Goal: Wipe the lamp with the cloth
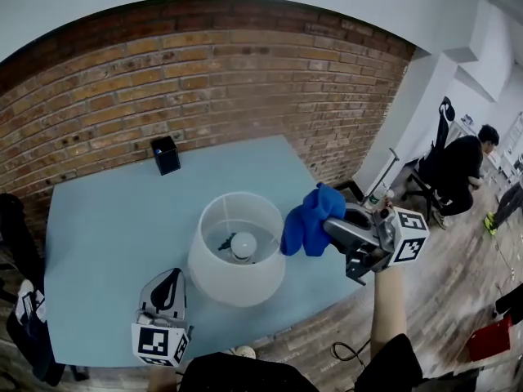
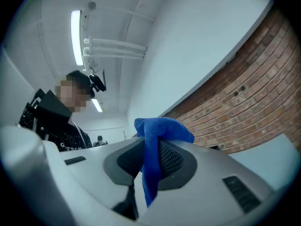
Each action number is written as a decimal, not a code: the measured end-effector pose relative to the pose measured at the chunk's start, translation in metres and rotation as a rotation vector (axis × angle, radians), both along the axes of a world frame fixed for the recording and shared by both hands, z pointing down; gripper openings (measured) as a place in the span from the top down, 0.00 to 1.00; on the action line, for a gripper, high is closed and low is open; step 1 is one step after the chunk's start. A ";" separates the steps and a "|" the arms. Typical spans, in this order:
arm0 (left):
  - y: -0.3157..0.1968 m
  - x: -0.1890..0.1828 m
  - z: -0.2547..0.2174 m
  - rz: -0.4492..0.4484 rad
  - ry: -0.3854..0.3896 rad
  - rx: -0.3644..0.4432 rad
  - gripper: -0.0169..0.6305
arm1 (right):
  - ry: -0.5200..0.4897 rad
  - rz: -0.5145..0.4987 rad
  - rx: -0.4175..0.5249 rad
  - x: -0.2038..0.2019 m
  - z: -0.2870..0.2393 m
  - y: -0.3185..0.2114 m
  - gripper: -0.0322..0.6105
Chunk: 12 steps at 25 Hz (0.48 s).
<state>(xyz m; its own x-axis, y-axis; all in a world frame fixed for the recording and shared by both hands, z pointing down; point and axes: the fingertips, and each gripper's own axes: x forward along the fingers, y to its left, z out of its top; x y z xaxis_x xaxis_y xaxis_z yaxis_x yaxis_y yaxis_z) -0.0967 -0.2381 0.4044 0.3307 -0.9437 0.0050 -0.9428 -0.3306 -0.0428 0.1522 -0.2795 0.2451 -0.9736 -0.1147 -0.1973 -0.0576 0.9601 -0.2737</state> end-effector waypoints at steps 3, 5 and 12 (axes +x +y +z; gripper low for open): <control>0.003 0.003 0.002 0.009 0.001 -0.001 0.96 | 0.057 -0.079 -0.049 -0.018 0.016 -0.013 0.85; 0.004 0.005 0.003 0.010 0.004 -0.006 0.96 | 0.117 -0.070 -0.097 -0.024 0.038 -0.027 0.85; 0.002 -0.001 0.010 -0.007 0.004 -0.027 0.96 | 0.250 0.013 -0.243 -0.030 0.110 -0.060 0.85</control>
